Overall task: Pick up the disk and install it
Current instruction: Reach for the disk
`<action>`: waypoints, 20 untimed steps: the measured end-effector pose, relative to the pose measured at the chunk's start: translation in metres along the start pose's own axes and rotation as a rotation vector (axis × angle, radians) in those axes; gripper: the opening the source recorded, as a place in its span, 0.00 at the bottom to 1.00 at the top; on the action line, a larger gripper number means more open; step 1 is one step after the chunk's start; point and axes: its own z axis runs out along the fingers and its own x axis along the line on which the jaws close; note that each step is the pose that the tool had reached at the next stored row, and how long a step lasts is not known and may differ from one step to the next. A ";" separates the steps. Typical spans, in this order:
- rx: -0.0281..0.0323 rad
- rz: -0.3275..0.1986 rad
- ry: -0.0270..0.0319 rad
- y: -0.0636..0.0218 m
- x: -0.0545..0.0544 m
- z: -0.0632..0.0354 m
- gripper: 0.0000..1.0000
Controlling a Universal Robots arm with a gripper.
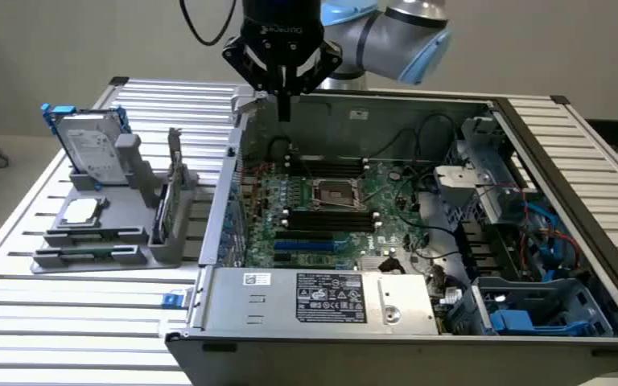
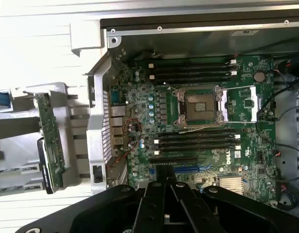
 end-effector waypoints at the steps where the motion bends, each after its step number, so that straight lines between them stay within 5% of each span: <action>1: 0.0000 0.000 0.0000 0.0000 0.000 0.0000 0.11; 10: 0.0000 0.000 0.0001 0.0003 0.001 0.0000 0.11; 20: 0.0004 0.000 0.0041 0.0244 0.034 0.0006 0.11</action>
